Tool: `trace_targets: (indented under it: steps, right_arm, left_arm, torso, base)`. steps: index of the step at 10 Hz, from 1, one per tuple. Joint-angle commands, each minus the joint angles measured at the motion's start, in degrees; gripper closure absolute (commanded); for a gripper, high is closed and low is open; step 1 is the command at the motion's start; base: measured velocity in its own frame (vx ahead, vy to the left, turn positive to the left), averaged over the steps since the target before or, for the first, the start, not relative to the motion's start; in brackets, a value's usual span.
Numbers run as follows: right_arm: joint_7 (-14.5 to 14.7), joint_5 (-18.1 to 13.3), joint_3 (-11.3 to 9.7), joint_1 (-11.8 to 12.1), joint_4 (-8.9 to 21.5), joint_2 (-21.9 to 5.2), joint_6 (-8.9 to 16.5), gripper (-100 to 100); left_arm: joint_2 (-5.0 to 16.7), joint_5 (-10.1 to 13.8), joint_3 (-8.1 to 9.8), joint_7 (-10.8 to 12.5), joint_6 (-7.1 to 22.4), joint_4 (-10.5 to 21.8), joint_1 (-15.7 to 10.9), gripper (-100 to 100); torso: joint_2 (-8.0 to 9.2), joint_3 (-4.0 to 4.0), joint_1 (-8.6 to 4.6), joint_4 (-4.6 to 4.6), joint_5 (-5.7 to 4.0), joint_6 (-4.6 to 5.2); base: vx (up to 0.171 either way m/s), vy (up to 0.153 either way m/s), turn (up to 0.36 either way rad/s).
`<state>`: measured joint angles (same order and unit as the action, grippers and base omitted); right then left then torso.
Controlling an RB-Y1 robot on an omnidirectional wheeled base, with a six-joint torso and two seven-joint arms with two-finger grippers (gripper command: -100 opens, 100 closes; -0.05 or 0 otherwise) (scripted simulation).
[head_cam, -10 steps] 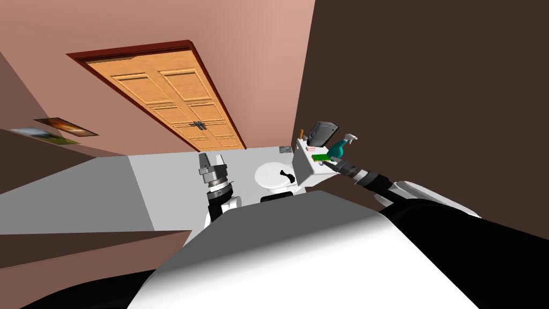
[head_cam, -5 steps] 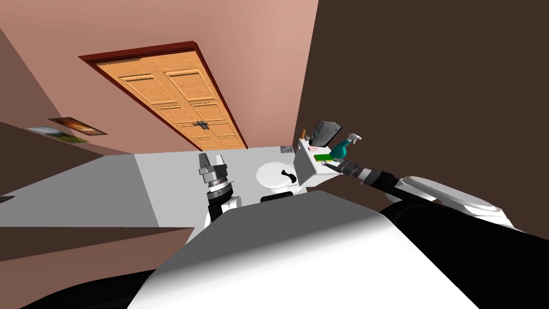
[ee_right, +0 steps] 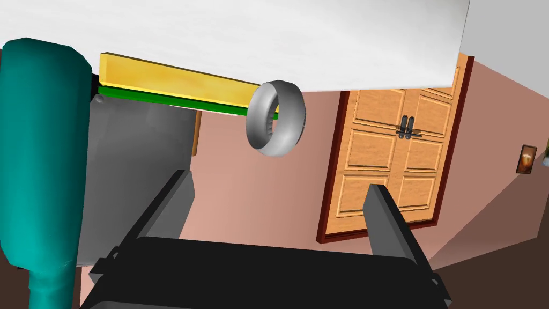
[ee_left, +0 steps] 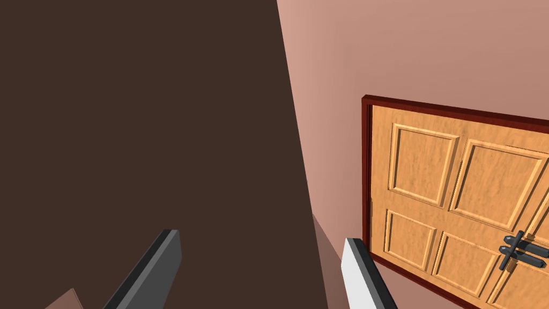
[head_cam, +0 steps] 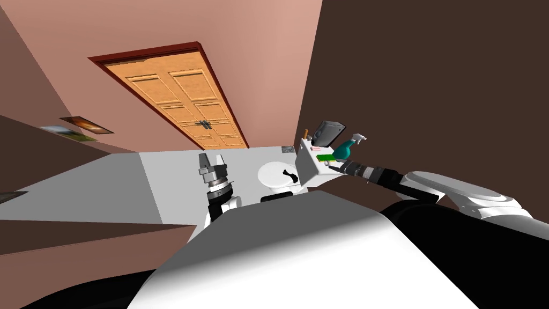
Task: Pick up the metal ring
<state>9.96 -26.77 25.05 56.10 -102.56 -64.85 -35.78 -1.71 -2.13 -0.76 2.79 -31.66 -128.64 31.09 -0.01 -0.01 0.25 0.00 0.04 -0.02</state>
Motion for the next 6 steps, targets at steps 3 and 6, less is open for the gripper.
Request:
trace_targets:
  steps: [3,6]
  right_arm:
    - [1.0,-1.7,0.6,1.7,1.7,-4.7,0.6,-100]
    - [2.3,-3.7,0.7,2.9,4.8,-9.8,1.1,-100]
  left_arm:
    - [0.0,0.0,0.0,0.0,0.0,0.0,0.0,0]
    - [0.0,0.0,0.0,0.0,0.0,0.0,0.0,0]
  torso:
    - [0.0,0.0,0.03,0.0,0.02,0.0]
    - [0.0,0.0,0.01,0.0,0.01,0.0]
  base:
    - [0.0,0.062,0.06]
    - [-0.002,0.055,0.059]
